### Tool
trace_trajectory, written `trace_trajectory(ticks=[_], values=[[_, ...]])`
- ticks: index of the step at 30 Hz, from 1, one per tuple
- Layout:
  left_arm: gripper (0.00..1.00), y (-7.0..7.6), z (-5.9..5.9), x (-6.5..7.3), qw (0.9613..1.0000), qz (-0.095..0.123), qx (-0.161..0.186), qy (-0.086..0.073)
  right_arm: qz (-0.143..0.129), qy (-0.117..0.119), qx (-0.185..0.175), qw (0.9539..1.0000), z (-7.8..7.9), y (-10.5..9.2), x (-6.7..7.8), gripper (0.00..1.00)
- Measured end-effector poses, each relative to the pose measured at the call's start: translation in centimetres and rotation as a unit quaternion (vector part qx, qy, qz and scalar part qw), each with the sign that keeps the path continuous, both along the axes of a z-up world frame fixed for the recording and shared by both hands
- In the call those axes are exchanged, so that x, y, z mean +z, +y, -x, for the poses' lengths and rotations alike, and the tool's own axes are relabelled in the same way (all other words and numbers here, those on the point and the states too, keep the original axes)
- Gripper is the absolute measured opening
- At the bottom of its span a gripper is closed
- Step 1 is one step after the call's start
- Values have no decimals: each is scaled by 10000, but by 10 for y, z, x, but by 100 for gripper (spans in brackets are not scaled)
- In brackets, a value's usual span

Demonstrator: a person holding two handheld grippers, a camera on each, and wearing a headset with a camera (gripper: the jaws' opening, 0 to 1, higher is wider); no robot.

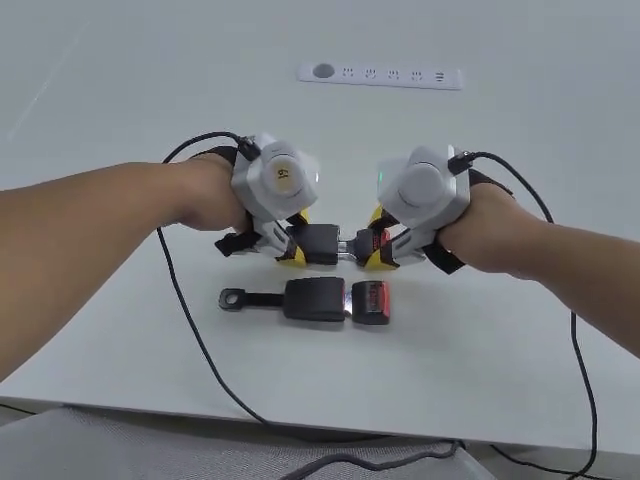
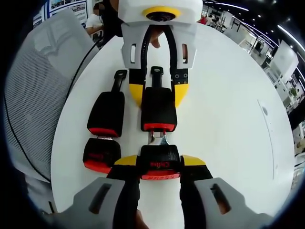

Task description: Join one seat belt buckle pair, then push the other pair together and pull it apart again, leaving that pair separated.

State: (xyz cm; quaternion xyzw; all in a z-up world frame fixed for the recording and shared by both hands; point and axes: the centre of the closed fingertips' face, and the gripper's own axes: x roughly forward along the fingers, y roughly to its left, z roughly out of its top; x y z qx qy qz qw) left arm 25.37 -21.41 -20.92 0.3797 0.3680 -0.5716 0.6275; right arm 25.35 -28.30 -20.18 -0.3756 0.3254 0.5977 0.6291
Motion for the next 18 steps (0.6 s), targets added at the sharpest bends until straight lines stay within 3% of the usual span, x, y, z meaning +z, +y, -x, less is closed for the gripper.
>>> trace_trajectory(ticks=[18], values=[[32,-2,1,1,10000,13,-50,-71,50,2,-2,10000,1,-2,0,30]])
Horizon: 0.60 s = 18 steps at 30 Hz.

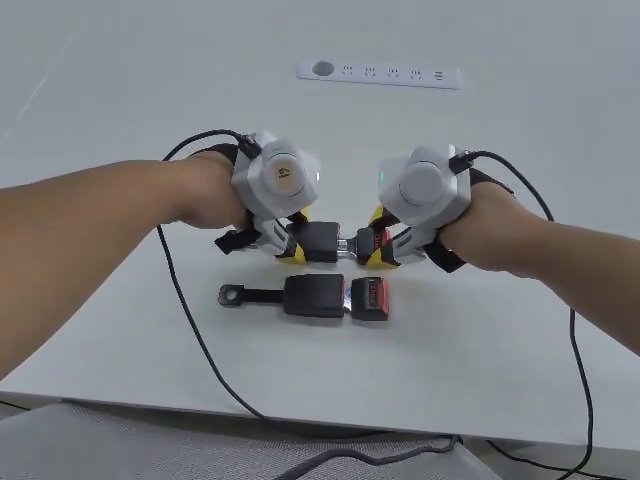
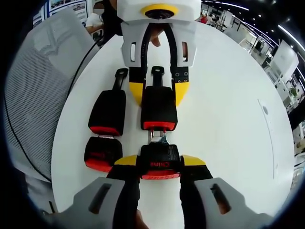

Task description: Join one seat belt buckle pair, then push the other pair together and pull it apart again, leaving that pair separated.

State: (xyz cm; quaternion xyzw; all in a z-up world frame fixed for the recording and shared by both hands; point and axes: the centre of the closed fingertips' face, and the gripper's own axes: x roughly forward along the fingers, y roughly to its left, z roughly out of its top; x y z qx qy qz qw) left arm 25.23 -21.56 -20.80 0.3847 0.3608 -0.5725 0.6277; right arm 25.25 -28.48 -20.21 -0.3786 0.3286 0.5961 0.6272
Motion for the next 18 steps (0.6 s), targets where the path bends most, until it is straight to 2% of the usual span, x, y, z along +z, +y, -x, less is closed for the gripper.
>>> trace_trajectory(ticks=[18], values=[[32,-1,2,1,10000,5,-35,5,-53,59,-15,10000,3,-3,0,30]])
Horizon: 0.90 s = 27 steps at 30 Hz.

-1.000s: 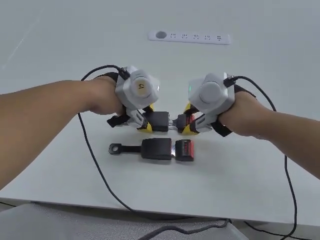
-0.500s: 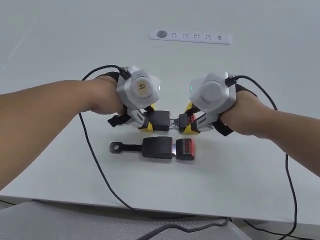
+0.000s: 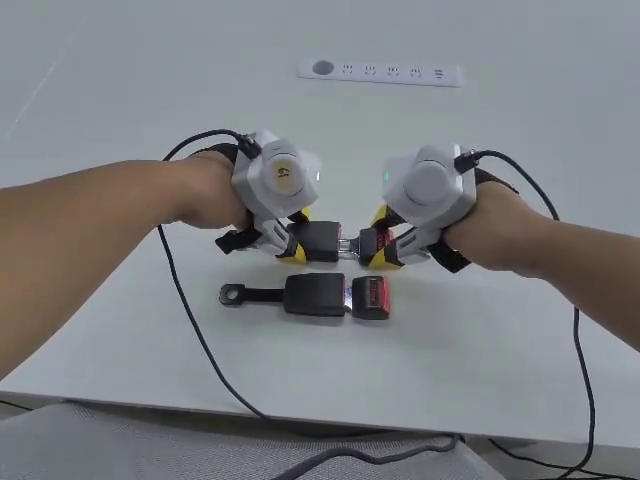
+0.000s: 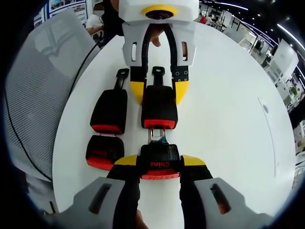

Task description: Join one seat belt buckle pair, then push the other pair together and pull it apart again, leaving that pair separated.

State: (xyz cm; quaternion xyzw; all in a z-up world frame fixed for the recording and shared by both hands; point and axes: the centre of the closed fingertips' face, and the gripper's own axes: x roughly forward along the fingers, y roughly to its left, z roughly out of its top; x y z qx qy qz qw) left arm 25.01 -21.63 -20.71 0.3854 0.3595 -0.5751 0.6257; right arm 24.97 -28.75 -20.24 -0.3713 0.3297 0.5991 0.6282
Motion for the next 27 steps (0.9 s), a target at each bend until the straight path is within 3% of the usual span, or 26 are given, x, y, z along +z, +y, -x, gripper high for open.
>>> trace_trajectory(ticks=[27], values=[[33,0,0,-2,10000,21,80,28,49,0,-78,10000,1,-27,-2,30]])
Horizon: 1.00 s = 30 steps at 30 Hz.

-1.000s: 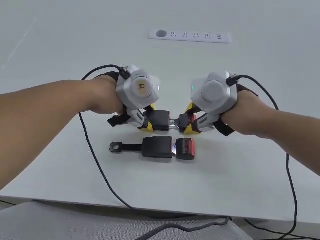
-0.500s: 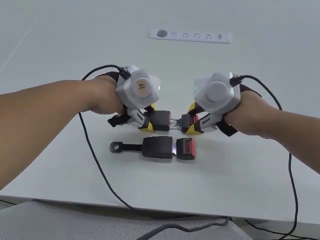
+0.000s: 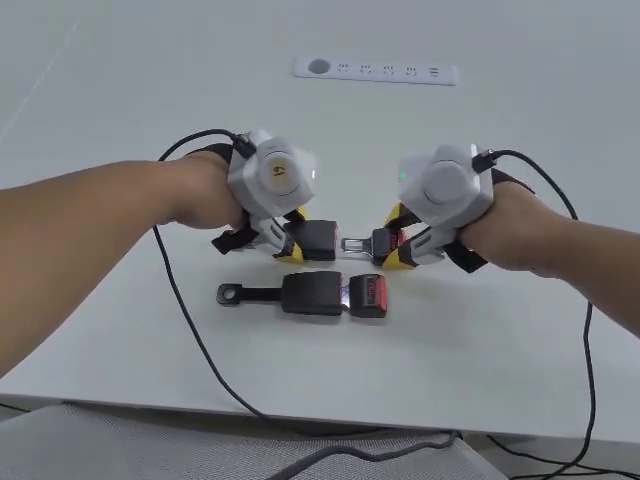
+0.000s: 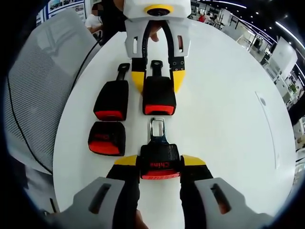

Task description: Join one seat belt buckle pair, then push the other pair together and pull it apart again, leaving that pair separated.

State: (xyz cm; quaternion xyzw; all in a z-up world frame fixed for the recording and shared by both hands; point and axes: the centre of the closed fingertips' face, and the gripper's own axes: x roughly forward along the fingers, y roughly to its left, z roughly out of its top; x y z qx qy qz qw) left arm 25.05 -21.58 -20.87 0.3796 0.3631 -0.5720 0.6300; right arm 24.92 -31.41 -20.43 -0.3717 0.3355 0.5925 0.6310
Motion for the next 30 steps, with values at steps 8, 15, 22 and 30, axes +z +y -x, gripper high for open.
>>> trace_trajectory(ticks=[8,15,22,30], values=[[33,2,-2,-1,10000,8,54,24,1,-18,-87,10000,-1,-16,-1,31],[33,3,-3,-2,10000,15,74,20,58,-38,-111,9999,-3,-37,-2,31],[33,2,-2,-1,9999,-17,136,10,52,-54,-194,9998,0,-56,0,31],[33,2,-2,-1,9998,-39,174,16,99,-57,-289,9995,3,-78,0,31]])
